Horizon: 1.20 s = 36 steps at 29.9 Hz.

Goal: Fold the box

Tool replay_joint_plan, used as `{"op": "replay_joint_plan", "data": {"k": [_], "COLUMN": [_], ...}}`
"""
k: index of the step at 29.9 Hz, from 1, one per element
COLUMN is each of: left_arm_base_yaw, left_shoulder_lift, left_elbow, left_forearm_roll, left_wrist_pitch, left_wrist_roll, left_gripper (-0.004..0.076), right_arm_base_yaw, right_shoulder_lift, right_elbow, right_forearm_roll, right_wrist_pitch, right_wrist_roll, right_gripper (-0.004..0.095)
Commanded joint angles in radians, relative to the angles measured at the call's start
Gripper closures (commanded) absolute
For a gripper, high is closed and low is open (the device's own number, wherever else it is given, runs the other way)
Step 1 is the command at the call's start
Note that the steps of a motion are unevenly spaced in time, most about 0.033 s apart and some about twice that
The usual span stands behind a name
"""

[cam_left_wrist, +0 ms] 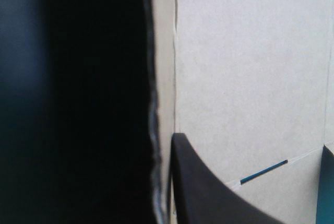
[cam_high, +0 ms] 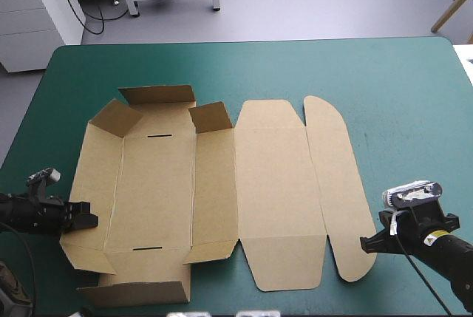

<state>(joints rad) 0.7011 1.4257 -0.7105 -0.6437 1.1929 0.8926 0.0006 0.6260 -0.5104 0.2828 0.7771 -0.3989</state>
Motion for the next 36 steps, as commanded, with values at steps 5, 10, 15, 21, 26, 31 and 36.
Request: {"op": "replay_joint_plan", "data": {"k": [5, 10, 15, 21, 26, 31, 36], "left_arm_base_yaw": [-0.003, -0.008, -0.075, -0.274, -0.448, -0.673, -0.879], "left_shoulder_lift": [-0.02, -0.022, -0.024, -0.024, -0.022, 0.003, 0.055], "left_elbow": [-0.019, -0.019, -0.065, -0.26, -0.461, -0.649, -0.766], "left_forearm_roll": [-0.036, -0.03, -0.019, 0.133, 0.224, 0.438, 0.635], "left_wrist_pitch": [0.109, 0.109, 0.109, 0.096, 0.037, -0.006, -0.066], "left_wrist_roll": [-0.002, 0.001, -0.029, -0.159, -0.247, -0.317, -0.317], "left_gripper": [0.0731, 0.0734, 0.0734, 0.0734, 0.0734, 0.0734, 0.0734], "right_arm_base_yaw": [-0.005, -0.005, -0.005, -0.005, -0.005, -0.005, -0.005], "right_shoulder_lift": [0.002, 0.002, 0.002, 0.002, 0.002, 0.002, 0.002], "right_elbow": [-0.028, -0.028, -0.028, -0.028, -0.028, -0.028, -0.028], "right_forearm_roll": [0.02, 0.02, 0.02, 0.02, 0.02, 0.02, 0.02], "right_wrist_pitch": [-0.053, -0.053, -0.053, -0.053, -0.053, -0.053, -0.053], "right_wrist_roll": [-0.01, -0.01, -0.01, -0.01, -0.01, -0.01, -0.01], "right_gripper": [0.0927, 0.0927, 0.0927, 0.0927, 0.0927, 0.0928, 0.0927]}}
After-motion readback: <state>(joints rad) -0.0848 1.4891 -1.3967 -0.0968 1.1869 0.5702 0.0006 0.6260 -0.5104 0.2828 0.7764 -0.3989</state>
